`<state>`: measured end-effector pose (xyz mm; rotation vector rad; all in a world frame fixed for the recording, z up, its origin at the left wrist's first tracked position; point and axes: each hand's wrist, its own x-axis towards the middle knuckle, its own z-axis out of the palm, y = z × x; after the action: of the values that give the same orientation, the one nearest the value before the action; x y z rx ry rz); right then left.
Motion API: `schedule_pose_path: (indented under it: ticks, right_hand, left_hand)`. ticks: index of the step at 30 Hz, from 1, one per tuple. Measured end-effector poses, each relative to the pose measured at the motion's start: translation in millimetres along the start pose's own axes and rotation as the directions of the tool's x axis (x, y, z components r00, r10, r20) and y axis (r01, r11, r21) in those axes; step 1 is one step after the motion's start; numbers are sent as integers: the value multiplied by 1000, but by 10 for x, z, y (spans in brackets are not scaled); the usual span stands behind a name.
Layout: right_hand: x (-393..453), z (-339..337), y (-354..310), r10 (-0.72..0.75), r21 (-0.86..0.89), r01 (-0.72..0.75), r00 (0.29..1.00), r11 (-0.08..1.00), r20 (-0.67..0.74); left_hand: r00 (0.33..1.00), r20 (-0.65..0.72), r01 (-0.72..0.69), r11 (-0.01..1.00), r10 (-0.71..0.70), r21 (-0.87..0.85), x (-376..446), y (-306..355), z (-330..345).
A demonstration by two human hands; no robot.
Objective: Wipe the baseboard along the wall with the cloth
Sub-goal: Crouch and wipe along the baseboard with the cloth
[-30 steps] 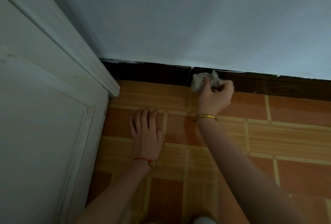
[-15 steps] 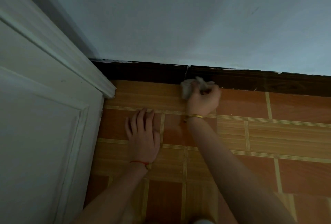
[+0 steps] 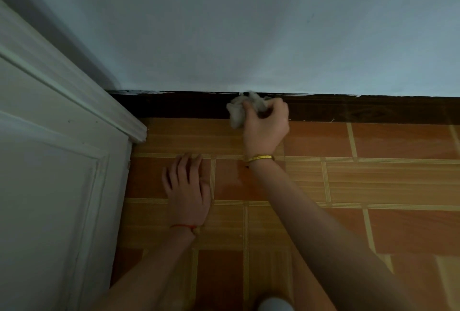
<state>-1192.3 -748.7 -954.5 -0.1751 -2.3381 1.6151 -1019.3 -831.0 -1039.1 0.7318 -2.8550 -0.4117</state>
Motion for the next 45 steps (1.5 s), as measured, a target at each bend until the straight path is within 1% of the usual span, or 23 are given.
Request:
schedule_pose_path:
  ticks: [4,7,9,13,16,18,20,22,23,25,27,29,30,32,34,36,37,39,41,43,45]
  right_hand:
    - [280,-353,184,95,-24,-102,975,994,-199]
    - [331,-407,193,89,-4,-92,966,996,-242]
    - [266,-313,155,60,-11,-64,974,998,-217]
    - [24,-33,55,-8,-53,8,1000,999,-11]
    - [-2,7,43,-23,-44,25,999,999,32]
    - [89,-105,104,-11,-44,10,1000,999,-20]
    - [246,-279,253,33,-60,-42,989,997,-144]
    - [416,-473,401,87,-80,-111,962,991,-260]
    - [486,-550,457,113,-77,-142,947,987,-300]
    - [550,-623,494,129,-57,-156,935,986,-329]
    - [483,-552,434,79,-70,-106,948,992,-309]
    - [318,-363,348,2,-99,-24,977,995,-214]
    - [219,-253,312,-33,-111,18,989,994,-141]
    - [55,-63,265,-46,-121,45,999,992,-4]
    - [-1,19,252,-35,-114,39,999,993,38]
    - [43,-48,312,-45,-135,49,998,990,33]
    - [104,-126,377,-36,-163,37,999,986,8]
    - [273,-308,556,26,-201,-47,994,978,-105]
    - [423,-474,706,95,-200,-139,972,970,-216]
    - [473,-536,747,137,-187,-180,965,966,-222]
    - [402,-459,699,112,-212,-143,982,967,-153]
  left_hand:
    - [1000,4,-4,1000,4,-9,-3,-10,-9]
    - [1000,21,-6,1000,7,-1,-4,6,-34]
    - [1000,24,-7,1000,7,1,-7,6,-39]
    - [1000,8,-2,1000,2,-2,-6,4,-31]
    - [1000,-6,-13,1000,13,-5,-1,4,-27]
    - [1000,-12,-7,1000,7,-20,0,-4,-12]
    - [1000,-11,0,1000,0,-18,-9,-13,3]
    - [1000,-7,2,1000,-2,-16,-12,-11,-3]
    - [1000,-2,2,1000,-2,-13,-12,-8,-8]
    - [1000,8,-1,1000,1,-8,-7,-3,-15]
    - [1000,9,0,1000,0,-9,-7,-1,-10]
    - [1000,2,0,1000,0,-8,-8,-6,1]
    - [1000,-5,-2,1000,2,-10,-6,-9,5]
    - [1000,-17,-8,1000,8,-16,-9,-10,15]
    - [1000,-21,-10,1000,9,-18,-13,-12,20]
    - [1000,-28,-6,1000,5,-21,-9,-18,15]
    - [1000,-25,-4,1000,3,-21,-9,-21,13]
    - [1000,-7,-4,1000,4,-14,-14,-20,-3]
    - [1000,6,-5,1000,5,-8,-15,-15,-23]
    - [1000,10,-5,1000,5,-11,-13,-7,-28]
    - [1000,4,-3,1000,3,-17,-9,1,-26]
